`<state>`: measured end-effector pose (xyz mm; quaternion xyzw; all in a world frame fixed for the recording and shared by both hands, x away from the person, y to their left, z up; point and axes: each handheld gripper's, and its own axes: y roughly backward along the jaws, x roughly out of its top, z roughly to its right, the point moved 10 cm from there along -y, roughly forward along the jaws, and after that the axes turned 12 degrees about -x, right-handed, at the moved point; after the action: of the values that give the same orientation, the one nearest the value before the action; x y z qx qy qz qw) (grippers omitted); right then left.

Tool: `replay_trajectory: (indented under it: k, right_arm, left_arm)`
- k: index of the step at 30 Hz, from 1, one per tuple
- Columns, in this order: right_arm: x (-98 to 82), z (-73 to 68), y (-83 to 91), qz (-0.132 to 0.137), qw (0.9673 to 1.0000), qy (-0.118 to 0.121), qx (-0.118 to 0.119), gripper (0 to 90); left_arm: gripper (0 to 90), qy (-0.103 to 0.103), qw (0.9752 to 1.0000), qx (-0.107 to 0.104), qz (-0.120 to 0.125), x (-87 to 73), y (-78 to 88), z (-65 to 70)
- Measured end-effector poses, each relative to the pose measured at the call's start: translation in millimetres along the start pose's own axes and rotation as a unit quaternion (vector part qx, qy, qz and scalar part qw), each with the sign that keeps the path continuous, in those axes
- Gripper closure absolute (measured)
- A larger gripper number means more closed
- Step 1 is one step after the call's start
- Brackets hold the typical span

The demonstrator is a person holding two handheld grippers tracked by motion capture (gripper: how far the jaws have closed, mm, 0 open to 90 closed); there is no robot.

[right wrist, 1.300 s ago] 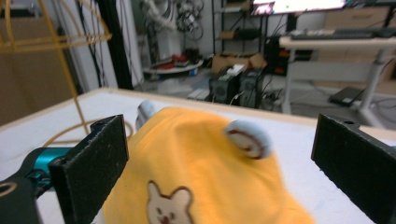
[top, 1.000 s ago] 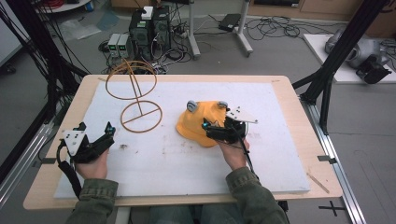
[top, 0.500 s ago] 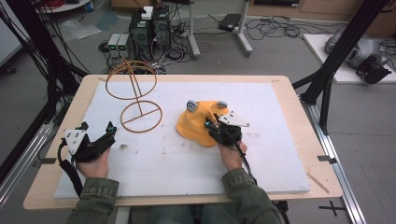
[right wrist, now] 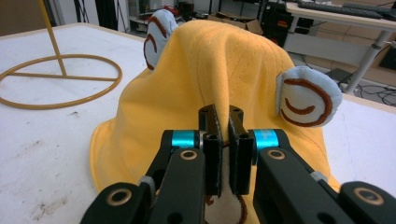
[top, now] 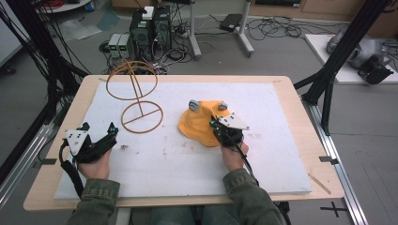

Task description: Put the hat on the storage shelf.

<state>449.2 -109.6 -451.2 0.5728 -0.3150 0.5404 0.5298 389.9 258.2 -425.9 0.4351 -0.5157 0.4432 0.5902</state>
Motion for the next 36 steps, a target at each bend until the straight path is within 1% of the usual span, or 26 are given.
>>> replay_trajectory:
  k: [4, 5, 7, 8, 9, 10, 11, 12, 13, 14, 17, 20, 23, 24, 25, 26, 28, 30, 33, 34, 36]
  right_arm:
    - [1.0, 0.9, 1.2, 0.001, 1.0, -0.004, 0.0, 87.5]
    - [3.1, 2.1, 2.2, 0.006, 1.0, -0.006, 0.0, 87.4]
    - [4.3, 2.9, 3.0, 0.009, 0.9999, -0.008, -0.002, 87.4]
    - [8.8, 5.4, 5.5, 0.018, 0.9997, -0.016, -0.002, 87.4]
    - [8.8, 5.4, 5.5, 0.018, 0.9997, -0.016, -0.002, 87.4]
    - [11.6, 7.3, 6.5, 0.022, 0.9995, -0.02, -0.004, 87.4]
    - [18.7, 10.3, 9.5, 0.027, 0.9993, -0.026, -0.005, 87.4]
    - [18.7, 10.3, 9.5, 0.027, 0.9993, -0.026, -0.005, 87.4]
    - [29.5, 14.2, 13.2, 0.038, 0.9989, -0.026, -0.01, 87.4]
    - [29.5, 14.2, 13.2, 0.038, 0.9989, -0.026, -0.01, 87.4]
    - [51.3, 18.6, 21.9, 0.06, 0.9977, -0.025, -0.015, 87.3]
    - [76.9, 25.0, 34.0, 0.09, 0.9952, -0.036, -0.016, 87.3]
    - [95.9, 30.5, 43.3, 0.11, 0.9926, -0.047, -0.017, 87.2]
    - [108.5, 34.5, 49.4, 0.126, 0.9905, -0.052, -0.019, 87.2]
    - [114.4, 36.6, 52.4, 0.134, 0.9893, -0.055, -0.02, 87.2]
    - [114.4, 36.6, 52.4, 0.134, 0.9893, -0.055, -0.02, 87.2]
    - [125.0, 40.1, 56.5, 0.143, 0.9876, -0.06, -0.022, 87.1]
    - [136.6, 44.1, 59.9, 0.155, 0.9858, -0.058, -0.028, 87.1]
    - [150.7, 49.1, 64.1, 0.161, 0.9845, -0.063, -0.03, 87.0]
    - [150.7, 49.1, 64.1, 0.161, 0.9845, -0.063, -0.03, 87.0]
    - [156.1, 51.9, 65.2, 0.163, 0.9841, -0.063, -0.032, 87.0]
  left_arm:
    - [13.5, -0.005, 1.0, 0.0, -0.002, -0.1, 0.3, 0.1]
    - [13.5, -0.005, 1.0, 0.0, -0.001, 0.1, 0.3, 0.1]
    - [13.5, -0.005, 1.0, 0.001, -0.001, 0.3, 0.5, 0.5]
    - [13.5, -0.004, 1.0, 0.0, -0.002, 0.2, 0.4, 0.7]
    - [13.5, -0.005, 1.0, 0.0, -0.002, 0.1, 0.2, 0.8]
    - [13.4, -0.005, 1.0, 0.0, -0.002, -0.2, -0.1, 0.8]
    - [13.5, -0.005, 1.0, -0.001, -0.003, -0.7, -0.6, 1.2]
    - [13.5, -0.004, 1.0, -0.003, -0.005, -1.4, -0.9, 1.9]
    - [13.6, -0.005, 1.0, -0.003, -0.006, -1.9, -1.5, 2.3]
    - [13.6, -0.006, 1.0, -0.003, -0.007, -2.5, -1.9, 2.8]
    - [13.6, -0.007, 0.9999, -0.005, -0.008, -3.1, -3.1, 4.5]
    - [13.6, -0.01, 0.9999, -0.005, -0.009, -3.1, -3.0, 4.9]
    - [13.6, -0.009, 0.9999, -0.005, -0.01, -3.7, -3.1, 5.0]
    - [13.6, -0.009, 0.9999, -0.005, -0.01, -3.9, -3.1, 5.2]
    - [13.6, -0.009, 0.9999, -0.005, -0.01, -4.0, -3.3, 5.1]
    - [13.6, -0.008, 0.9999, -0.004, -0.01, -4.3, -3.5, 5.2]
    - [13.6, -0.011, 0.9998, -0.005, -0.013, -5.3, -3.5, 5.4]
    - [13.6, -0.01, 0.9998, -0.007, -0.013, -5.5, -3.9, 6.3]
    - [13.6, -0.012, 0.9998, -0.005, -0.012, -4.7, -3.9, 5.9]
    - [13.6, -0.013, 0.9998, -0.004, -0.012, -4.4, -4.1, 5.3]
    - [13.6, -0.011, 0.9999, -0.003, -0.011, -4.0, -4.1, 4.6]
